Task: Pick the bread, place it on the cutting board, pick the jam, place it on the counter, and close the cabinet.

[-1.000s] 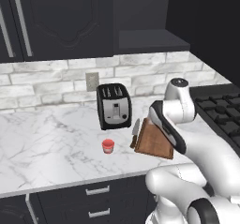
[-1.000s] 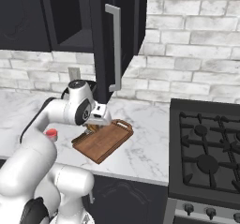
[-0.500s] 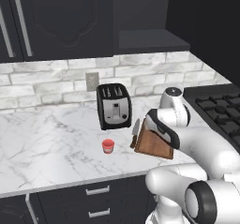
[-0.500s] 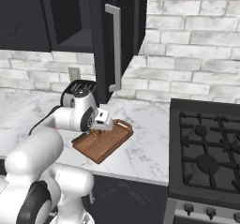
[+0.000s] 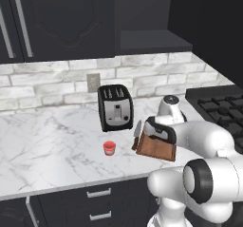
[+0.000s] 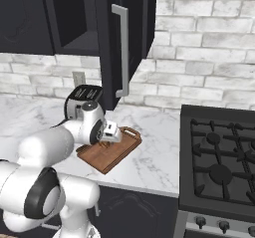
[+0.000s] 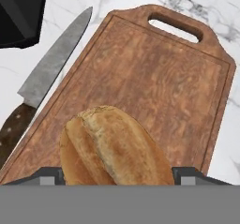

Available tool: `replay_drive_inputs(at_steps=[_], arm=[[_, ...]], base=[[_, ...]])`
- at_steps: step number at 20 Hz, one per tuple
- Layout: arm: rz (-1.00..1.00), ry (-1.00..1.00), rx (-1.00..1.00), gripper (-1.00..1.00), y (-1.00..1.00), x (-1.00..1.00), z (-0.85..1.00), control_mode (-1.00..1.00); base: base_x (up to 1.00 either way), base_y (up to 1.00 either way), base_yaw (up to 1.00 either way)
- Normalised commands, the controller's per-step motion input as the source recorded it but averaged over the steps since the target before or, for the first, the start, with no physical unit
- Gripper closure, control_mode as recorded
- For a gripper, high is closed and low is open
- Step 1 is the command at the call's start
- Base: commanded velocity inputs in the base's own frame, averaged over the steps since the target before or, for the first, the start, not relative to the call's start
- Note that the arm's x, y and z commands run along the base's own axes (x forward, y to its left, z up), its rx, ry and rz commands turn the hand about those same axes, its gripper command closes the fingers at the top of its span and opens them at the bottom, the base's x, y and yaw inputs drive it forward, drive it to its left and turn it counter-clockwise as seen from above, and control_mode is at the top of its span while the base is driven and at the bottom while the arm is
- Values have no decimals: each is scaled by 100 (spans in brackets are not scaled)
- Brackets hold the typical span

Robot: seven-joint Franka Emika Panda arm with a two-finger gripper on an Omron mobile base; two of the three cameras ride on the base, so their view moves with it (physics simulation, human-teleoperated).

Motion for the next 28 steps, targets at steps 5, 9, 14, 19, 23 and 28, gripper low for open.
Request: replay_drive_inputs(at_steps=[5, 9, 14, 19, 23, 28], arm=[[0, 0, 0, 100, 0, 14, -22, -100], [0, 0, 0, 100, 0, 13, -22, -100], [0, 0, 0, 100, 0, 5, -11, -100], [0, 0, 0, 100, 0, 0, -4, -100], [0, 0, 0, -100, 3, 0, 0, -100], [0, 0, 0, -100, 0, 0, 0, -100]], base=[[0, 0, 0], [0, 0, 0], [0, 0, 0], [0, 0, 0], [0, 0, 0], [0, 0, 0]])
